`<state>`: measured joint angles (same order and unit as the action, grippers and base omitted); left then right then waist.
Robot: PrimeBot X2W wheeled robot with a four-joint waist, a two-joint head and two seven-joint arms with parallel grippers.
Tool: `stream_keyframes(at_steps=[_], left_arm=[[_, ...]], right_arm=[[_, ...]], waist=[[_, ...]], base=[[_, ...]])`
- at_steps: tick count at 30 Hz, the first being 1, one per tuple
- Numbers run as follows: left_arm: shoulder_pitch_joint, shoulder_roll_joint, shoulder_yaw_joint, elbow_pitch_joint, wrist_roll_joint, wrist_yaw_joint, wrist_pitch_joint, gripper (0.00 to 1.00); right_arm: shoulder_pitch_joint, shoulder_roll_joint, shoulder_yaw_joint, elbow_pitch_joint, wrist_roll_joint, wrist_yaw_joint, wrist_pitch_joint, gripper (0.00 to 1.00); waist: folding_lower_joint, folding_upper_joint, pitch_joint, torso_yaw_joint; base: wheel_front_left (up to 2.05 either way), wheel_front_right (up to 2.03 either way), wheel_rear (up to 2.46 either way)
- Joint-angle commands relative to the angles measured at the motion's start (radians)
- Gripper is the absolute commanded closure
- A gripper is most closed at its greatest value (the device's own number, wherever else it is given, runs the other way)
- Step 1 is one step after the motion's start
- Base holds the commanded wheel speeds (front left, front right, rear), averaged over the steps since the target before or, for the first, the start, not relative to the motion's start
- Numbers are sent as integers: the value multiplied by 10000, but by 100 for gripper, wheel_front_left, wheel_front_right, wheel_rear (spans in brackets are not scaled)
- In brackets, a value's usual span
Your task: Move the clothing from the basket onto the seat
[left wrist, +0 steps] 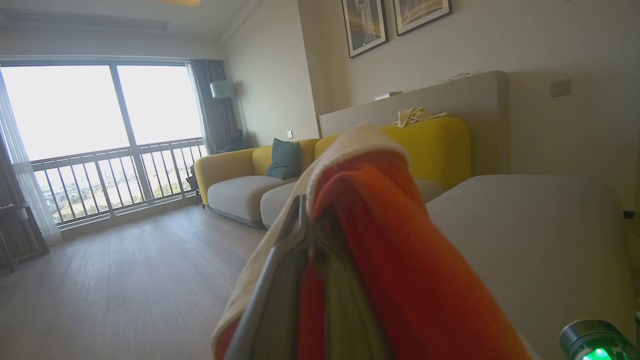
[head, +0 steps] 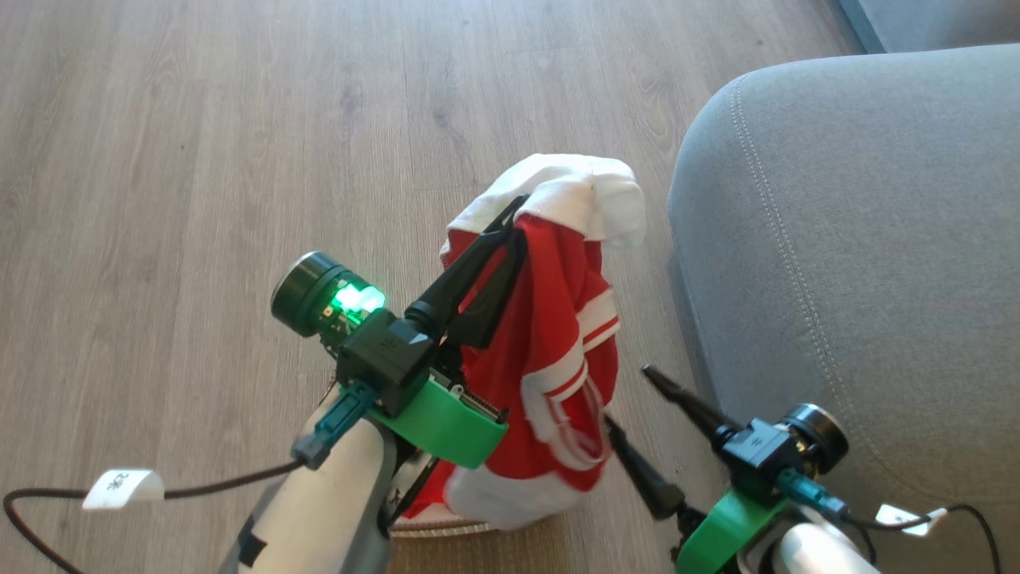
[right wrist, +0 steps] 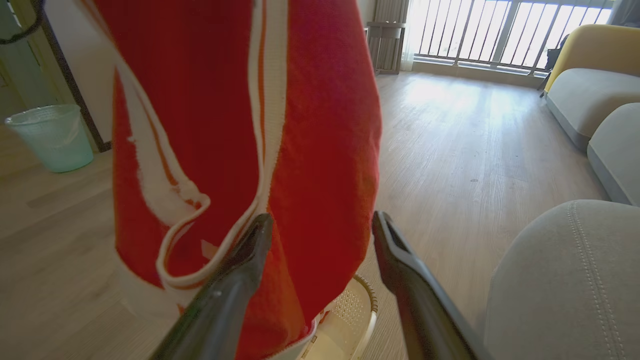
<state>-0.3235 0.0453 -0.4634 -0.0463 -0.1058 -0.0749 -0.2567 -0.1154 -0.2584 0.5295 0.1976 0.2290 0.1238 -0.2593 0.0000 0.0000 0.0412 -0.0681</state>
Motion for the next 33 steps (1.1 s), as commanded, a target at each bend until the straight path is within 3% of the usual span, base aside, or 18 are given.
stream_keyframes(at_steps=[1, 6, 12, 27, 33], left_arm=[[-294, 49, 259, -329, -5, 48, -51, 100], [-345, 49, 198, -320, 9, 71, -51, 100], [-430, 49, 74, -346, 39, 44, -51, 100], [-627, 49, -495, -553, 145, -131, -51, 100], [-727, 49, -889, -677, 150, -246, -51, 100]], right_arm=[[-412, -185, 264, -401, 137, 69, -24, 0], [-797, -829, 1114, -753, 440, 69, -24, 0], [-1240, -1034, 1379, -929, 466, 69, -24, 0], [-2484, -830, 1631, 231, -125, 69, -25, 0], [-3012, -708, 2330, 727, -403, 69, -25, 0]], waist=[[0, 0, 4, 9], [0, 0, 60, 27], [0, 0, 126, 94], [0, 0, 237, 392], [0, 0, 291, 513]], base=[[0, 0, 0], [0, 0, 0], [0, 0, 0], [0, 0, 0], [0, 0, 0]])
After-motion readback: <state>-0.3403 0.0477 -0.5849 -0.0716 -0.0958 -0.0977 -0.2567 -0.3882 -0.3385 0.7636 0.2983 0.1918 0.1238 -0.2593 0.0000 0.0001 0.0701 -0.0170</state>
